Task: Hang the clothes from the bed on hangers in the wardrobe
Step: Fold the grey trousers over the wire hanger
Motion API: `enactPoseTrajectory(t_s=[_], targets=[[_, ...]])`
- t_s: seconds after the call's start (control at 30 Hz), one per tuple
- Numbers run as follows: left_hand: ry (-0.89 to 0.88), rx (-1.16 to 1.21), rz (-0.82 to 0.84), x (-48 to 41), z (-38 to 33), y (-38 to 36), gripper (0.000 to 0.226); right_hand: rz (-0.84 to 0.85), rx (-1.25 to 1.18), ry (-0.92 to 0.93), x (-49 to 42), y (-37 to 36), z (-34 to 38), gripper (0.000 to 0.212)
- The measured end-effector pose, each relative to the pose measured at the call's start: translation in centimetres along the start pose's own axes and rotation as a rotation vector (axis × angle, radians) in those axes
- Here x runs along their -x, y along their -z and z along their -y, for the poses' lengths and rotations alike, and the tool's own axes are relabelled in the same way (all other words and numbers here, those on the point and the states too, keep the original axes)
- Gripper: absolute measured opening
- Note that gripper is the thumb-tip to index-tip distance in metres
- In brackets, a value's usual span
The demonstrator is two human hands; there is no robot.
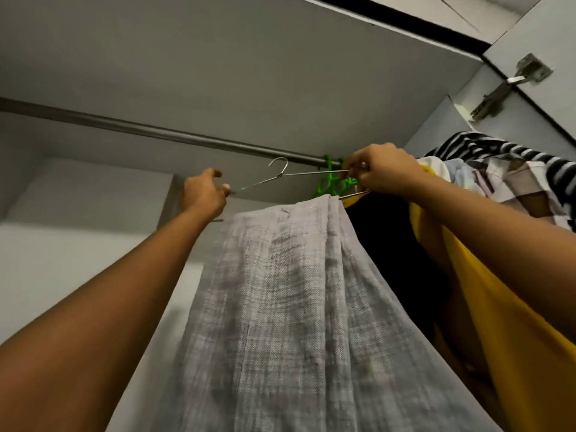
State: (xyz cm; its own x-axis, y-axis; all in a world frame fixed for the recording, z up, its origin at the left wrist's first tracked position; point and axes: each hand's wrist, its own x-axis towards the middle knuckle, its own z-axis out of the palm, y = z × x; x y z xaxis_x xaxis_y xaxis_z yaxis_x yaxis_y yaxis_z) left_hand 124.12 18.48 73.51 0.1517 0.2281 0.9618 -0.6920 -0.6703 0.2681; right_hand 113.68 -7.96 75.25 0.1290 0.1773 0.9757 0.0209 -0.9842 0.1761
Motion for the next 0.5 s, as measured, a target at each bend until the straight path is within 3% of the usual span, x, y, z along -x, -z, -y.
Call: enactPoseTrajectory(t_s=[0.1,0.23,0.5], targets=[[-0.019,-0.099,0.029,-1.0,0.2,-2.3,0.038,-0.039,0.122,-0.076,-2.1,-0.9,-0.1,0.027],[-0.074,-0.059,0.082,-1.4,-0.4,-5.5,0.028,-0.093,0.237,-0.185,-5.0,-1.8,-1.7,0.028],[-0.087,-0.042,0.175,-1.2,-1.4,-11.1,0.019,-0.118,0.28,-0.373,-7.9,-4.0,-3.1,0.029]])
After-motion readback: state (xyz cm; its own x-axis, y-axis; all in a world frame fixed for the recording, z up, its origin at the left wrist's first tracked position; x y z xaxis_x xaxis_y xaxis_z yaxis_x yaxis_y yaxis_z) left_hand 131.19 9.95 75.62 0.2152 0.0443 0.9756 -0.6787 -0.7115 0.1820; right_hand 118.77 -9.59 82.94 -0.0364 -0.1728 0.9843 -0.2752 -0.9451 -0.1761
